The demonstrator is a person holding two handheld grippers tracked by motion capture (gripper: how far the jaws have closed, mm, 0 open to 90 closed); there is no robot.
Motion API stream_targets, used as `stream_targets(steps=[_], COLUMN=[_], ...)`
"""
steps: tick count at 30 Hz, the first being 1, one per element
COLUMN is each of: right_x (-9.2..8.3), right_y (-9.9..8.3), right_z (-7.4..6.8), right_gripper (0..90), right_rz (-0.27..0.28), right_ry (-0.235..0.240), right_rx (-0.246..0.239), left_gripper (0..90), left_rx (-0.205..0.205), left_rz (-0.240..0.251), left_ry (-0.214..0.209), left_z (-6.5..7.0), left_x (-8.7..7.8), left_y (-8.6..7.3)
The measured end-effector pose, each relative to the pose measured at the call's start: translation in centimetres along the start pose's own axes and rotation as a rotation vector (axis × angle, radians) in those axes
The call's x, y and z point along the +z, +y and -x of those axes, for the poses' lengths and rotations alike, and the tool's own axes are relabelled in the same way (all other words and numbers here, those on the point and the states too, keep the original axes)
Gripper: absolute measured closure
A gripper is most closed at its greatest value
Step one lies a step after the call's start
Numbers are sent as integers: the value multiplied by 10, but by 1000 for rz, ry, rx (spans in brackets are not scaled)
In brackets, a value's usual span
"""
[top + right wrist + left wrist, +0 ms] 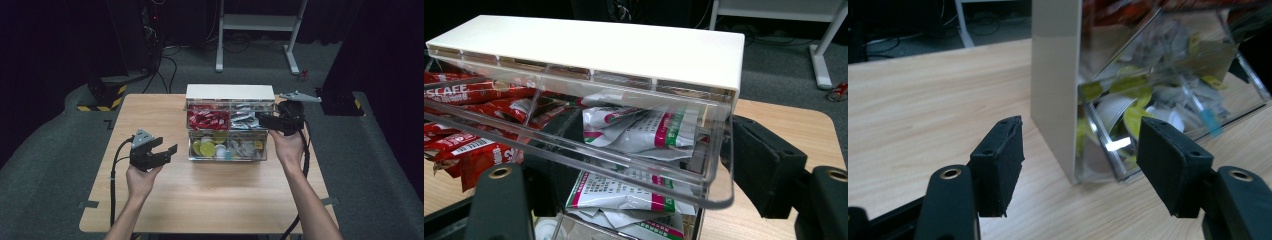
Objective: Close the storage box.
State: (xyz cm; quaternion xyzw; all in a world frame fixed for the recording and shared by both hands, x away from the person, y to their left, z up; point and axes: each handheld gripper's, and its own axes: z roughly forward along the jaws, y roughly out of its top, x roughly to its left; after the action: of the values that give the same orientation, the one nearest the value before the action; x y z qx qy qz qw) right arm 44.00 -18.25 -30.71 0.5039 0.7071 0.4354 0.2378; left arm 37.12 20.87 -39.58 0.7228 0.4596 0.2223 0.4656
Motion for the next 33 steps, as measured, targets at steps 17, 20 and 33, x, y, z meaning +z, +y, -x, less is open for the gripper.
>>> stream_targets(steps=[17,20,33], right_x=[-2,-2,-1], right_y=[10,10,12], right_z=[-1,0,4], right_gripper=[252,255,256], right_rz=[3,3,-5], right_ry=[-18,-15,9], right_rx=[-20,-23,-18], left_gripper=[431,439,536], left_rx=[58,64,86], left_rz=[60,56,15], left_ry=[-101,-110,-121], left_z=[22,23,33], left_x=[-2,0,24], left_y=[65,71,95])
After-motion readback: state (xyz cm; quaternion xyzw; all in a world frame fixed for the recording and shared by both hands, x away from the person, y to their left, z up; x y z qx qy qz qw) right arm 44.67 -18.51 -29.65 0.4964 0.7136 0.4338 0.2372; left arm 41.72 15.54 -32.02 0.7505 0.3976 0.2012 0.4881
